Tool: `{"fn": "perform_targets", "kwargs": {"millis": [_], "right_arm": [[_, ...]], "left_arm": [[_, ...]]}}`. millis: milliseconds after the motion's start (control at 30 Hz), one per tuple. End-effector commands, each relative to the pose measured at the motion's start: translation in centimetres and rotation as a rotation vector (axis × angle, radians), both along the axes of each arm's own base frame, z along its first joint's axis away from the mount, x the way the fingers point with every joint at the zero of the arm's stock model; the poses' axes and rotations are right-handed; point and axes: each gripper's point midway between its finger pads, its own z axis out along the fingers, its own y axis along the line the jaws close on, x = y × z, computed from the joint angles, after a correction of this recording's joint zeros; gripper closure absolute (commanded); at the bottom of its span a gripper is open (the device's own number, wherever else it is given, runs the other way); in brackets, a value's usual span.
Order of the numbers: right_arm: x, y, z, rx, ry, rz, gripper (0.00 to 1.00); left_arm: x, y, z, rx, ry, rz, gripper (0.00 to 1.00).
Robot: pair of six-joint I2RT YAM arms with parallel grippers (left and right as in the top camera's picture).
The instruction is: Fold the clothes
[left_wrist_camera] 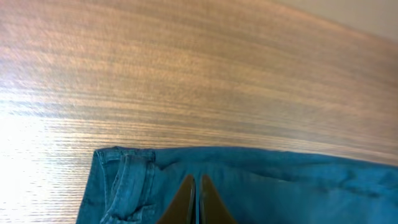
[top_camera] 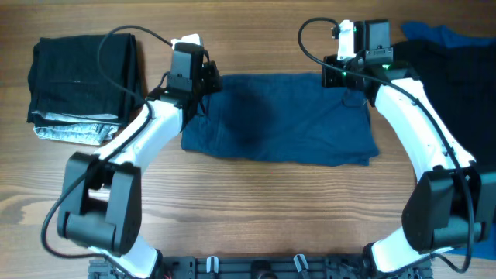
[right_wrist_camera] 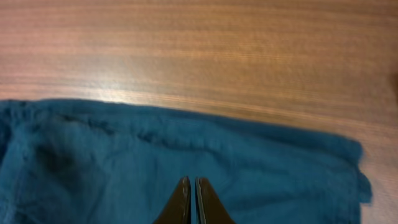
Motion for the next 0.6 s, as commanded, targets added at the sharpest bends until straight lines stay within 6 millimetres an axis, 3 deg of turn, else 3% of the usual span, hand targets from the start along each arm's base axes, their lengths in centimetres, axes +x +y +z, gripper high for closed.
{"fn": "perform_targets", "kwargs": {"millis": [0, 133, 233, 400, 567], "right_arm": [[-1.2, -2.3, -5.0, -0.118, 0.117, -0.059, 0.96], [-0.1, -3.5, -10.1, -0.174, 0.169, -0.092, 0.96], [2.5, -4.9, -13.2, -0.174, 0.119, -0.135, 0.96], [6.3, -6.9, -11.6, -0.162, -0.047, -0.196, 0.95], [6.7, -8.8, -11.4, -0.167, -0.063, -0.233, 0.94]], "left_arm": [[-0.9, 0.9, -1.3, 0.045, 0.059, 0.001, 0.95], [-2.0, 1.4, -5.3, 0.080, 0.173, 0.004, 0.95], [-2.4, 1.8, -8.8, 0.113, 0.240, 0.010, 0.94], [-2.9, 3.1, -11.9, 0.174, 0.296, 0.048, 0.96], [-2.1, 3.2, -11.7, 0.167, 0.268, 0.054, 0.96]]}}
